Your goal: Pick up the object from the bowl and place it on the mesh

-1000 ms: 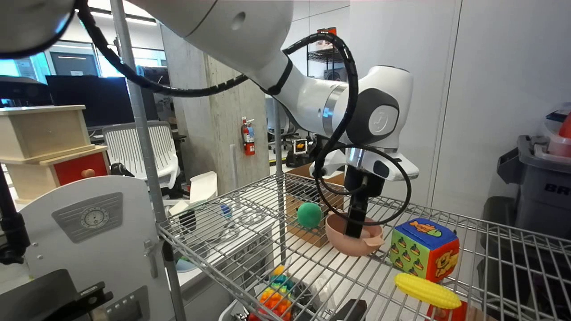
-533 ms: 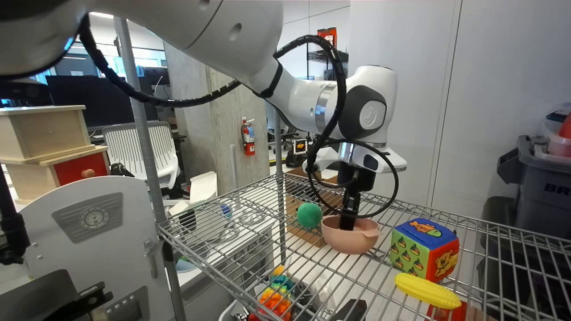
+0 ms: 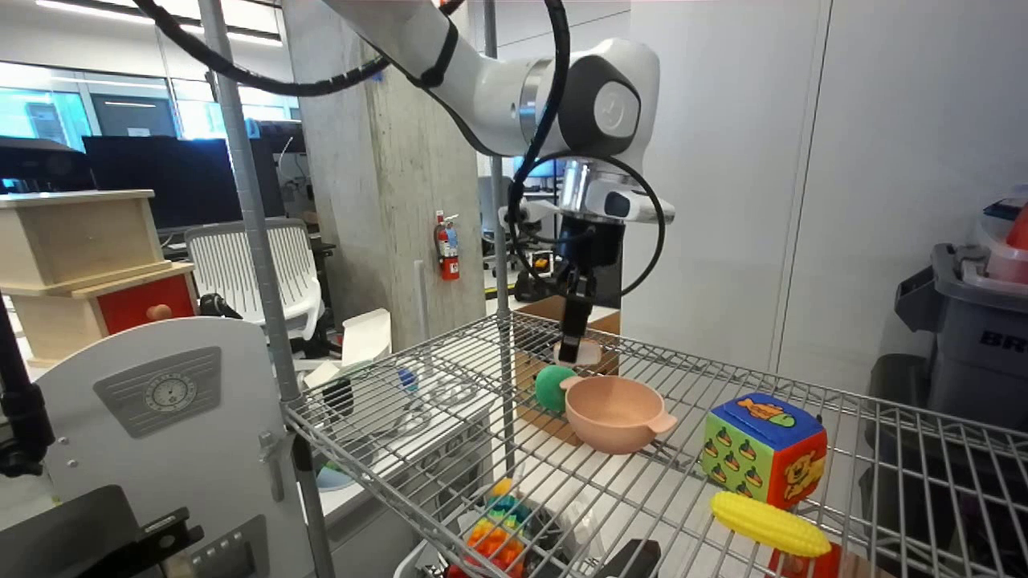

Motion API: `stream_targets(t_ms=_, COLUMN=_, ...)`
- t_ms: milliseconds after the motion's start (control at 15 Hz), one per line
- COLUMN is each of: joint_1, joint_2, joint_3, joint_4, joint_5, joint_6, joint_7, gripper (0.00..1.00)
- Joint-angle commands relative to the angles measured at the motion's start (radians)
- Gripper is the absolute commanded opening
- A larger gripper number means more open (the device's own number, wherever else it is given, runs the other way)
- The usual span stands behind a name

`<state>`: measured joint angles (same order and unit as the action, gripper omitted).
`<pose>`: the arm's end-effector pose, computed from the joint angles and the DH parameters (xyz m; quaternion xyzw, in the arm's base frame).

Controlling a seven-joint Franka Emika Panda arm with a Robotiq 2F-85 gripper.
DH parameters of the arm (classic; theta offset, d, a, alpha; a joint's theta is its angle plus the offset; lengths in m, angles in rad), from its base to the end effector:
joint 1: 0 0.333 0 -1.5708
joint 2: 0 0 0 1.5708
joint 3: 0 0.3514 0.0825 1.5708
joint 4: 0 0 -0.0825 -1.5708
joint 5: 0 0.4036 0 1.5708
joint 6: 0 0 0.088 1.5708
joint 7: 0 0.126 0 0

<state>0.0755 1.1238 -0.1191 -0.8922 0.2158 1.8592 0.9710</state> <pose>0.8206 0.0232 0.1759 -0.8663 0.4918 0.0879 0.0061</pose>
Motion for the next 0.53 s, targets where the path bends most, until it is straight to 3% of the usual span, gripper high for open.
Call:
stream_targets(t_ms=0, joint_1=0.042, joint_2=-0.198, joint_3=0.0, joint_4=-0.242, joint_5=-0.016, joint_6=-0.006, joint_7=-0.057, gripper=0.1)
stream_targets(t_ms=200, joint_1=0.068, joint_2=-0.269, joint_3=0.035, joint_4=-0.383, joint_5=-0.045, joint_6=0.015, joint_7=-0.073, gripper=0.1)
stream_targets(t_ms=467, joint_1=0.104, joint_2=-0.227, joint_3=0.065, joint_4=-0.485, joint_5=-0.058, joint_6=0.038, joint_7=-0.067, gripper=0.1)
